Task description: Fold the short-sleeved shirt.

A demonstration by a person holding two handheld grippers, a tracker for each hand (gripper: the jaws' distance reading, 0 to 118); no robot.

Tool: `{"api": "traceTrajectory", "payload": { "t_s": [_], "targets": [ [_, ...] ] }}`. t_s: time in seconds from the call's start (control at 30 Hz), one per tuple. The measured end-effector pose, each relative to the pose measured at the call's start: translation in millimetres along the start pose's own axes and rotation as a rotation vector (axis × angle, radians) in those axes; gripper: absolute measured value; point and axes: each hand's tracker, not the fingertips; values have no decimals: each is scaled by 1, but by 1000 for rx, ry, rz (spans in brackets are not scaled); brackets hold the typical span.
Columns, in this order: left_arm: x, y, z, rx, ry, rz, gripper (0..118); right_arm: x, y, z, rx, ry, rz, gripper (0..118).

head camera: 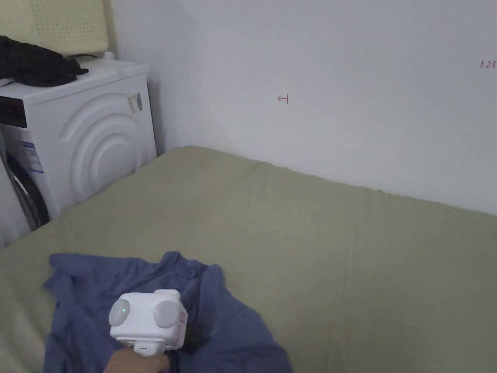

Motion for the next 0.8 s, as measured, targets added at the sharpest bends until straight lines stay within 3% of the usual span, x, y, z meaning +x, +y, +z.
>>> {"api": "traceTrajectory", "payload": {
  "t_s": [0.07,0.1,0.13,0.2,0.3,0.37,0.43,0.6,0.67,0.8],
  "targets": [
    [-5,-3,12,66,-61,55,64,3,0,3,3,-14,-4,0],
    [-5,-3,20,82,-94,75,31,5,1,5,8,-19,-8,0],
    [-6,-4,19,89,-113,81,10,8,1,7,12,-16,-13,0],
    [-22,-4,17,79,-72,76,9,9,3,11,16,-16,-16,0],
    [-17,-8,22,82,-173,171,9,13,2,25,44,-23,-22,0],
    [2,-14,36,118,-233,104,9,21,-1,34,89,-23,-77,0],
    [33,-15,51,174,-398,98,9,31,-3,43,95,-46,-134,0],
    [157,-20,93,225,-561,10,9,66,-15,85,105,-86,-165,0],
    [205,-28,110,208,-556,-116,9,84,-20,106,117,-112,-194,0],
    [312,-51,150,221,-726,-163,9,127,-33,151,133,-226,-198,0]
  ]
}}
